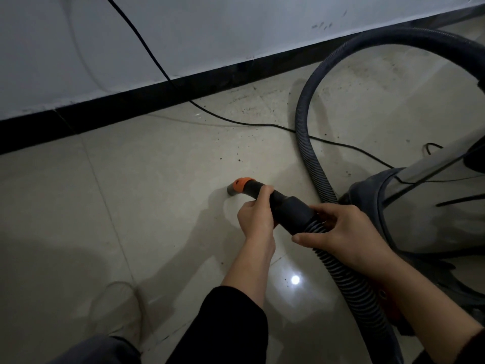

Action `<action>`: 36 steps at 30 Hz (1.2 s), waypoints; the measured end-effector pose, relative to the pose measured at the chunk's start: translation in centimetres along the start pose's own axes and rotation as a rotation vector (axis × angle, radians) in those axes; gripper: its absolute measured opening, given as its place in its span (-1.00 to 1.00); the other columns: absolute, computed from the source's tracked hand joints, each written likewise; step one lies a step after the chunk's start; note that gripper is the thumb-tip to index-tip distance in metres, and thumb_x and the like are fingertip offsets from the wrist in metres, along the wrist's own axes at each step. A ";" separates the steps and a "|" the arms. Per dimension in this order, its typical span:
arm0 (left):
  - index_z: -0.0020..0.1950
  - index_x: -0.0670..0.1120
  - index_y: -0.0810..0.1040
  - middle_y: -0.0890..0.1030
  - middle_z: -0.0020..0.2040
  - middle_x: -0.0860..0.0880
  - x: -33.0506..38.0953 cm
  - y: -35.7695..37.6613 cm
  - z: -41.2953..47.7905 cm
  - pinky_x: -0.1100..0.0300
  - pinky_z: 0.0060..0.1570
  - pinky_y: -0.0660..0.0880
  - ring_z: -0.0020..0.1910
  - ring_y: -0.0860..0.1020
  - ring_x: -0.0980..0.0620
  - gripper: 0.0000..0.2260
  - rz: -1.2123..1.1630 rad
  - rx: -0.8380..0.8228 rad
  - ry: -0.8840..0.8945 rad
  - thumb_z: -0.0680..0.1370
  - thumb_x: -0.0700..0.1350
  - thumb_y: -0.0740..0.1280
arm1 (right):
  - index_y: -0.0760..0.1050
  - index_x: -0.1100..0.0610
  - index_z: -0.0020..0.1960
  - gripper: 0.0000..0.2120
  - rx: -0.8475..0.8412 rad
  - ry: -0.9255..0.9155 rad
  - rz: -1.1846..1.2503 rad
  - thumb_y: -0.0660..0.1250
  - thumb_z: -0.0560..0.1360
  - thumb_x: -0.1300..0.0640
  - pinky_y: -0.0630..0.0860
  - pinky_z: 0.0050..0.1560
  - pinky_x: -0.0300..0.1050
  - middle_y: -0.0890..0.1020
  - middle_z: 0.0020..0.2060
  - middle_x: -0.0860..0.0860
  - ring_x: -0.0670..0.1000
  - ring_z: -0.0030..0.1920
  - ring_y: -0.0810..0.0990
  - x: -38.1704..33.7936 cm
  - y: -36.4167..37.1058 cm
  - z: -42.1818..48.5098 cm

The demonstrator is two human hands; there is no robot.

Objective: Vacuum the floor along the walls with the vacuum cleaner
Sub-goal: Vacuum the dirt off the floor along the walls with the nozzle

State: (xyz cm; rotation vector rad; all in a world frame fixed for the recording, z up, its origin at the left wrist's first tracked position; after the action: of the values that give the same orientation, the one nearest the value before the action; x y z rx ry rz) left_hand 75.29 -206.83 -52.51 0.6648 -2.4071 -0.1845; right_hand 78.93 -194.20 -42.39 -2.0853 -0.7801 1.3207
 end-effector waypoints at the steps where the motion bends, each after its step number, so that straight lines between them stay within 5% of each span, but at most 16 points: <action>1: -0.17 -0.11 0.56 0.64 -0.21 -0.04 0.2 0.3 0.3 0.08 -0.06 0.64 -0.17 0.63 0.04 -0.86 0.003 -0.005 -0.007 0.46 -0.08 0.46 | 0.57 -0.01 0.18 -0.48 0.021 0.005 0.006 0.60 0.26 -0.02 0.58 -0.17 -0.28 0.67 -0.16 -0.10 -0.15 -0.20 0.64 -0.1 0.1 0.3; 5: -0.18 -0.09 0.57 0.65 -0.16 -0.07 1.0 1.9 1.5 0.00 0.04 0.62 -0.08 0.63 -0.02 -0.80 0.032 -0.030 -0.041 0.43 -0.01 0.51 | 0.56 0.05 0.21 -0.47 0.111 0.020 0.000 0.58 0.28 -0.02 0.61 -0.17 -0.17 0.65 -0.18 -0.07 -0.12 -0.21 0.63 -0.4 0.1 1.4; 10: -0.12 -0.10 0.57 0.66 -0.11 -0.08 1.4 4.0 2.8 0.00 0.07 0.61 -0.06 0.64 -0.04 -0.76 0.087 -0.088 -0.089 0.42 0.01 0.53 | 0.55 0.05 0.20 -0.51 0.186 0.056 -0.001 0.55 0.32 -0.02 0.54 -0.33 -0.30 0.64 -0.24 -0.08 -0.13 -0.28 0.62 -0.5 -0.3 2.2; 18: 0.14 -0.18 0.59 0.68 -0.08 -0.11 3.8 4.5 4.9 0.06 -0.01 0.63 -0.09 0.66 -0.01 -0.64 0.081 -0.158 -0.074 0.43 -0.06 0.53 | 0.61 0.05 0.13 -0.58 0.201 0.062 0.085 0.56 0.31 -0.01 0.65 -0.18 -0.04 0.67 -0.27 -0.04 -0.08 -0.29 0.65 -1.3 -0.8 4.6; 21: 0.18 -0.19 0.58 0.69 -0.06 -0.12 4.2 4.4 5.6 0.02 0.05 0.62 -0.07 0.67 -0.02 -0.60 0.090 -0.167 -0.067 0.42 -0.05 0.54 | 0.60 0.05 0.13 -0.58 0.182 0.061 0.099 0.56 0.31 -0.01 0.65 -0.20 -0.09 0.67 -0.26 -0.03 -0.08 -0.29 0.66 -1.6 -0.7 5.2; 36: 0.01 -0.14 0.59 0.68 -0.11 -0.08 6.8 3.7 7.2 0.01 0.15 0.58 -0.05 0.66 0.00 -0.74 0.068 -0.165 -0.032 0.44 -0.03 0.53 | 0.61 0.03 0.11 -0.56 0.142 0.038 0.116 0.57 0.29 -0.05 0.65 -0.19 -0.05 0.68 -0.24 -0.03 -0.06 -0.27 0.66 -3.0 0.3 7.9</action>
State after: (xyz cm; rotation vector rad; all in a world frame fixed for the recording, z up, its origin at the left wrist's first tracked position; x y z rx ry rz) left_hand 64.81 -207.30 -53.56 0.5071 -2.4087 -0.3635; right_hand 70.64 -195.41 -43.72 -2.0624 -0.5403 1.3520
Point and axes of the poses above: each hand's wrist, its own z-axis towards the middle knuckle, its own y-axis out of the palm, x = y × z, the point moved 6 cm from there along z, towards the middle knuckle
